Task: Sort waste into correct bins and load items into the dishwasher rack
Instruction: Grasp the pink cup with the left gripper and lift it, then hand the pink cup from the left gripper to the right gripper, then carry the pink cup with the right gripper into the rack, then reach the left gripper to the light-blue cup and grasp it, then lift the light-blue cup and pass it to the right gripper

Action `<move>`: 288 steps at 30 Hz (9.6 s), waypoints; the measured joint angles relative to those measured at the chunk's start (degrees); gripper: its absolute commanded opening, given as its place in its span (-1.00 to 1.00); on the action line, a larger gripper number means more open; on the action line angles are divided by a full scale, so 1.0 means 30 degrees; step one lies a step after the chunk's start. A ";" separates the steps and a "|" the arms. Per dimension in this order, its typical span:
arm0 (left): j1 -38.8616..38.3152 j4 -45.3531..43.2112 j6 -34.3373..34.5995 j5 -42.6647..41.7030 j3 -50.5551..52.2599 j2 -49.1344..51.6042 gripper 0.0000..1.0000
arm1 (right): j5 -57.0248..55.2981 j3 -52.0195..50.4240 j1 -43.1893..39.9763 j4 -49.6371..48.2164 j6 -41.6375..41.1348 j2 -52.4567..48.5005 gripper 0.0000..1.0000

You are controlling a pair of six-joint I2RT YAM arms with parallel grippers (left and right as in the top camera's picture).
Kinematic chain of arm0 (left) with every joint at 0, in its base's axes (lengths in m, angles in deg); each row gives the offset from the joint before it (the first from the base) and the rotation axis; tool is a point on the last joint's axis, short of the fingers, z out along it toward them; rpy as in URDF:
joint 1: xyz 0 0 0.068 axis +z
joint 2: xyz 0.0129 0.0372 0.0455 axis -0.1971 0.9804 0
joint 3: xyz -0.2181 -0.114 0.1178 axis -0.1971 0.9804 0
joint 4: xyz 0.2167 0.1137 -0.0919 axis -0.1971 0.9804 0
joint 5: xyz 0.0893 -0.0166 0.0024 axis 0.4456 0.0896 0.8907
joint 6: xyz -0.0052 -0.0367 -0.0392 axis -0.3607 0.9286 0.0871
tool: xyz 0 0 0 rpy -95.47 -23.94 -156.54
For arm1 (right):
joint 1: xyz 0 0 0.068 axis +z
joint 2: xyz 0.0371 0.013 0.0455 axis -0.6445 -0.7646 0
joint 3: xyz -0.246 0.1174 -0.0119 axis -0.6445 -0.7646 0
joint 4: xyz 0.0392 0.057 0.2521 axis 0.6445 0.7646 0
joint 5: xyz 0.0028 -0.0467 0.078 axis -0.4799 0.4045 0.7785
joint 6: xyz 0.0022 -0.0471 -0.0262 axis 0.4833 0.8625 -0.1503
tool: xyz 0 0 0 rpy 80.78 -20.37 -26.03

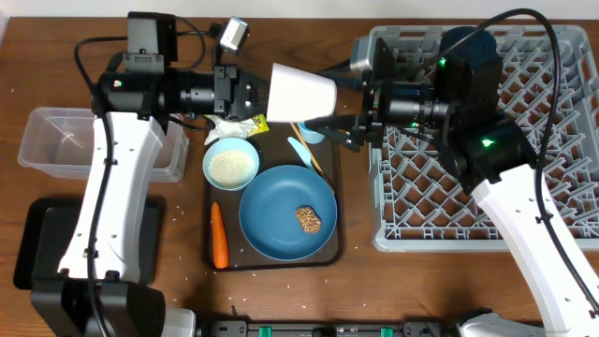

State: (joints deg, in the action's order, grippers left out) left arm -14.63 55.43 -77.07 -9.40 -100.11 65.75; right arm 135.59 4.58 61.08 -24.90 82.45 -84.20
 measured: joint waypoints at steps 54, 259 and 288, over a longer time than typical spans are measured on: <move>0.1537 0.0160 0.0051 1.0608 0.0000 0.0000 0.57 | -1.7777 0.0029 -1.7085 2.0036 -0.8021 0.2667 -0.19; -0.1843 -0.9661 1.0914 -0.0087 -0.0284 0.1501 -0.88 | -0.8794 0.2477 -0.0044 0.8480 0.5122 0.3366 0.63; -0.2871 -1.1016 0.7453 -0.0051 -0.0284 0.1501 -0.88 | -1.0287 0.2484 -0.0044 0.5508 0.6426 0.3038 0.71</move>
State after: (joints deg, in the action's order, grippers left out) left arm -23.25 22.38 -54.71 -9.56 -100.97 70.25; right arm 104.73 12.04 60.95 -8.38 101.73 -75.08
